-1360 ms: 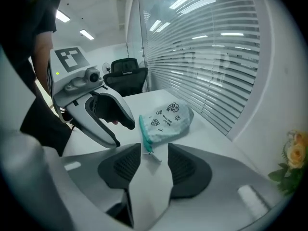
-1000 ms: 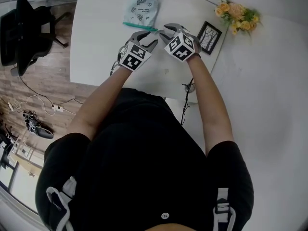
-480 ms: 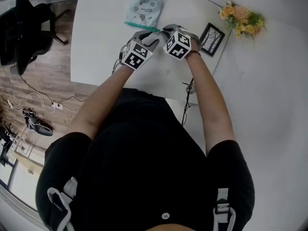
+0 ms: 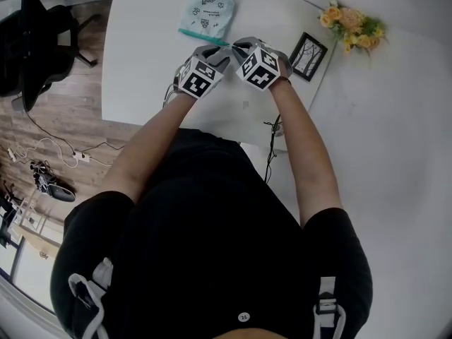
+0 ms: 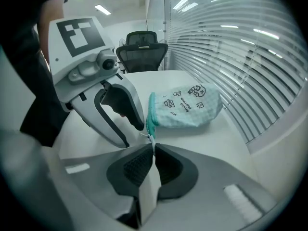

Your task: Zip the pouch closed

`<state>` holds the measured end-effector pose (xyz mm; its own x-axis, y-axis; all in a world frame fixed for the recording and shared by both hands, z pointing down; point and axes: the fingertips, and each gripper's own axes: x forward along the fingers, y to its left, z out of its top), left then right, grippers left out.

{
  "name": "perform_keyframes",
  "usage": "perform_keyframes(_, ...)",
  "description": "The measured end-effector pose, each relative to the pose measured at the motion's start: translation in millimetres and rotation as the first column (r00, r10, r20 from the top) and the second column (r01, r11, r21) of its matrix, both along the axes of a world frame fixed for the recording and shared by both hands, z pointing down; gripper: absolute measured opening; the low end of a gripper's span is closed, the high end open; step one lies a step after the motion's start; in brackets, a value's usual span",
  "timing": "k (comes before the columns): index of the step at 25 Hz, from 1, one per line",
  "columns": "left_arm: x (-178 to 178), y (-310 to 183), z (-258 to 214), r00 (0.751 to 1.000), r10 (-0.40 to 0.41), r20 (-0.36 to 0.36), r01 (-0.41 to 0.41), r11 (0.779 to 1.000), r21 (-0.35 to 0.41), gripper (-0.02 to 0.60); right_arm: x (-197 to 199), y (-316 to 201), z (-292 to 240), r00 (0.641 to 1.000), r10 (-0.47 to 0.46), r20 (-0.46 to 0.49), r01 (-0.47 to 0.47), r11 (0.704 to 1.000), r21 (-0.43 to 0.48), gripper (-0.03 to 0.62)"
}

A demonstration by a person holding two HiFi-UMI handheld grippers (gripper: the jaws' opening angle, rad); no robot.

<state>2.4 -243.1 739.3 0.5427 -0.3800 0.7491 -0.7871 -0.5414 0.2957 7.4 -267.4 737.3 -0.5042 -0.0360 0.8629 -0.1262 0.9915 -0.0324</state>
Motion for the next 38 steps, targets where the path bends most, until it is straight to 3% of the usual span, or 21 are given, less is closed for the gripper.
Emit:
perform_keyframes(8, -2, 5, -3, 1.000, -0.009, -0.012, 0.009, 1.000, 0.000, 0.147, -9, 14, -16, 1.000, 0.000, 0.014, 0.000, 1.000, 0.004, 0.025)
perform_keyframes(21, -5, 24, -9, 0.999, -0.021, 0.029, 0.021, 1.000, -0.006, 0.012, -10, 47, -24, 0.999, -0.036, -0.014, 0.036, 0.999, 0.039, 0.025)
perform_keyframes(38, -12, 51, -11, 0.999, -0.009, 0.045, 0.014, 0.993, -0.115, 0.009, -8, 77, -27, 0.997, 0.054, -0.055, -0.053, 0.998, 0.031, 0.021)
